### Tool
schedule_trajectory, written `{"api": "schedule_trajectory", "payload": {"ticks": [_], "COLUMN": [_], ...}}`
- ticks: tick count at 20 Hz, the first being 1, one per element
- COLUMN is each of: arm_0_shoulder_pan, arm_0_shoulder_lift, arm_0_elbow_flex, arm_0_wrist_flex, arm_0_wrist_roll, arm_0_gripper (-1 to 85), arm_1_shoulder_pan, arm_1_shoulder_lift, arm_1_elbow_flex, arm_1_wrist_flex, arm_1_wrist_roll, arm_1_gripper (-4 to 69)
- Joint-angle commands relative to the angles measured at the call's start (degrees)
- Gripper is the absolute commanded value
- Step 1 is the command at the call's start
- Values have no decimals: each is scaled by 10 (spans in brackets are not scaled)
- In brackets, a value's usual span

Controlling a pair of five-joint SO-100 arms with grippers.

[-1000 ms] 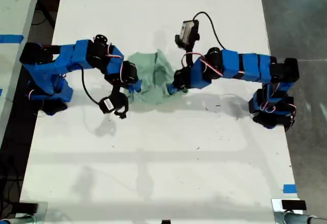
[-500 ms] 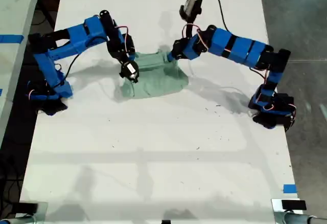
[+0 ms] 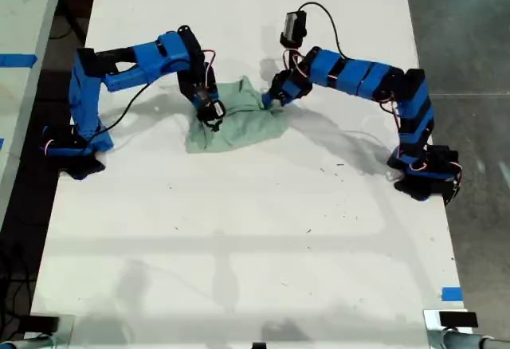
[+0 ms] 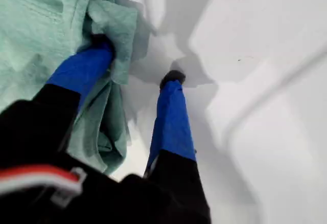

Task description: Fold t shirt

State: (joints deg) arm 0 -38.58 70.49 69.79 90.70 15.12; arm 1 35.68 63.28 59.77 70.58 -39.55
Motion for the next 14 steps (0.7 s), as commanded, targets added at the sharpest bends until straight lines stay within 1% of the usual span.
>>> {"api": "schedule_trajectory", "payload": {"ticks": [1, 3, 6, 8, 9, 10, 11, 12, 13, 14], "arm_0_shoulder_pan": [-11, -14, -19, -3, 17, 42, 79, 130, 179, 220], "arm_0_shoulder_lift": [117, 199, 329, 455, 527, 597, 653, 701, 743, 786], "arm_0_elbow_flex": [-22, 6, 55, 115, 149, 186, 217, 244, 274, 316], "arm_0_wrist_flex": [9, 10, 11, 11, 11, 11, 11, 8, 3, -11], "arm_0_wrist_roll": [12, 11, 8, -10, -27, -48, -69, -95, -124, -145], "arm_0_gripper": [134, 102, 81, 58, 21, 0, 0, 0, 0, 0], "arm_1_shoulder_pan": [-18, -29, -42, -57, -65, -75, -90, -104, -123, -146], "arm_1_shoulder_lift": [59, 119, 229, 330, 396, 471, 547, 624, 699, 773], "arm_1_elbow_flex": [-88, -79, -44, 4, 49, 107, 174, 250, 329, 409], "arm_1_wrist_flex": [85, 128, 195, 242, 254, 256, 255, 250, 242, 230], "arm_1_wrist_roll": [-1, 17, 47, 73, 87, 98, 111, 126, 147, 173], "arm_1_gripper": [251, 250, 249, 248, 236, 201, 155, 97, 21, 14]}}
